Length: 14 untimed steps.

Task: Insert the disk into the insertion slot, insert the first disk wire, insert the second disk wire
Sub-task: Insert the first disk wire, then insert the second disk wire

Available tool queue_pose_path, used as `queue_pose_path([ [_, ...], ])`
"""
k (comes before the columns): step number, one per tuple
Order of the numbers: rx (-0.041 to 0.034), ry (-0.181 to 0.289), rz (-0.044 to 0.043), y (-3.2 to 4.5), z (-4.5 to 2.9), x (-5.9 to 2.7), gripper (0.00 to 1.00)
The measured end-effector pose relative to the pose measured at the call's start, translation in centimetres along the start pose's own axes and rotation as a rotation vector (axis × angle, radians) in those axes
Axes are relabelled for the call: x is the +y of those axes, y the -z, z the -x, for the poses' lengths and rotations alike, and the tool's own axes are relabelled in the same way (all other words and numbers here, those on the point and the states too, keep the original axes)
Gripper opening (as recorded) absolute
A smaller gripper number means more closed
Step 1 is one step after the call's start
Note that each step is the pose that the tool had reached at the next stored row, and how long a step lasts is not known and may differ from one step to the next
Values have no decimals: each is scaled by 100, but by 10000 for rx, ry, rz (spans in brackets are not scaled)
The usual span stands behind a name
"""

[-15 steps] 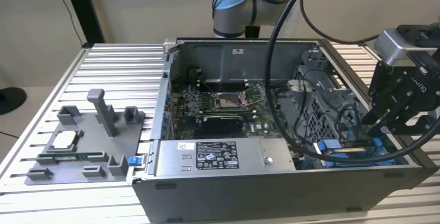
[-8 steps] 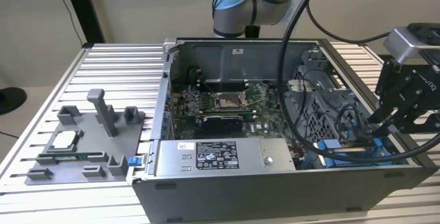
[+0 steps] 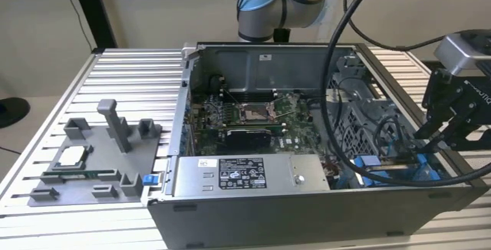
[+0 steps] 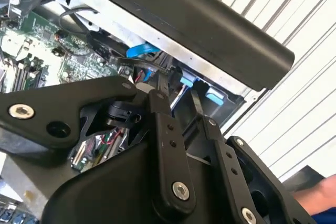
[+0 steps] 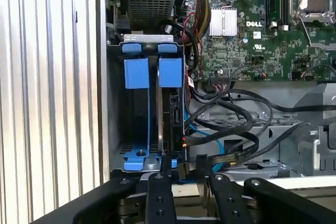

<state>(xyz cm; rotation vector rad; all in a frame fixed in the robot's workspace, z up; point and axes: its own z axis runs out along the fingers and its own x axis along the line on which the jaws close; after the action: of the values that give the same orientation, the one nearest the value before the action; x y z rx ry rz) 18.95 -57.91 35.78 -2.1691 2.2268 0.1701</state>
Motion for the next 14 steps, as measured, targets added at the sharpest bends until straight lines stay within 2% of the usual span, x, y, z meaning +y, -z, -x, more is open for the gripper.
queue_pose_path([
  [8, 27, 645, 62, -50, -5, -30, 100],
  [11, -3, 768, 73, -67, -6, -33, 100],
  [14, -86, 822, 70, -88, -8, -36, 100],
])
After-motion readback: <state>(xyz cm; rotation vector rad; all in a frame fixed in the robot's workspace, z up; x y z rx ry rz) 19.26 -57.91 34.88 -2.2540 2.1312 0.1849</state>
